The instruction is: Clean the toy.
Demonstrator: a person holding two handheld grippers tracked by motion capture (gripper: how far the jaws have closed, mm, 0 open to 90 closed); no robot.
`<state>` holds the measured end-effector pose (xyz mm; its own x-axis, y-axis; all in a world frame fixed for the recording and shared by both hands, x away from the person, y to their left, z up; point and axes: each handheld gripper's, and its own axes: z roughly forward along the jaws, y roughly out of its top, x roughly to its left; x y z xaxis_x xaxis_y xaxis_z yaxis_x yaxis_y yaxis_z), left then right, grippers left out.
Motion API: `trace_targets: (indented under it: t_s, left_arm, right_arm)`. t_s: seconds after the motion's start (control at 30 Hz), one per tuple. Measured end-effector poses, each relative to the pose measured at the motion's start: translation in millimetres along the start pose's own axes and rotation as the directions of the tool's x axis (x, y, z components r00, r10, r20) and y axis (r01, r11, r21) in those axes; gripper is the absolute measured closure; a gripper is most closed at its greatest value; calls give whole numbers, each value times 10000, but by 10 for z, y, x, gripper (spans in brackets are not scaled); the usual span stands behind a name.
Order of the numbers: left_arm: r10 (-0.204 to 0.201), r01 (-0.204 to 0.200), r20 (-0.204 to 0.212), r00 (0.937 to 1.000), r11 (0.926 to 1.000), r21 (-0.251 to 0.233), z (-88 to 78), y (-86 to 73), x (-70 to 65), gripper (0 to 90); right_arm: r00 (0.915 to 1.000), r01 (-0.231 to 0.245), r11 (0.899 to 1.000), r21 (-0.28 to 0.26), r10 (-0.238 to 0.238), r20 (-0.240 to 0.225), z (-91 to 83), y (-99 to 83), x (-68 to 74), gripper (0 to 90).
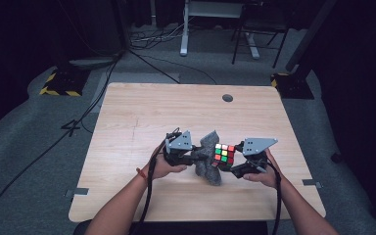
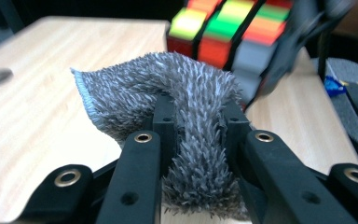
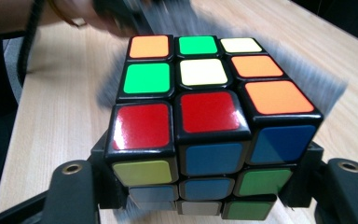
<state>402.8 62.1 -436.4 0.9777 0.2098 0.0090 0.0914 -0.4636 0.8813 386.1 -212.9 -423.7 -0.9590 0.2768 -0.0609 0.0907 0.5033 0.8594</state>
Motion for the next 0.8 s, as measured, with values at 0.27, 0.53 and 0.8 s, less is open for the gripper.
trace_targets:
  t_s: [0.27, 0.53, 0.8]
  left_arm:
    - [308, -306, 57, 9995, 9991, -277, -19, 62, -87, 746]
    - [568, -561, 124, 9983, 9968, -570, -85, 132, -150, 745]
    - [793, -771, 479, 9957, 9959, -473, -64, 162, -172, 744]
  right_arm:
    - [9999, 156, 9980, 613, -152, -65, 8, -17, -7, 333]
    - [9999, 120, 9931, 1162, -107, -118, 35, -27, -11, 330]
    - [9990, 214, 9855, 1682, -145, -422, 115, -48, -9, 324]
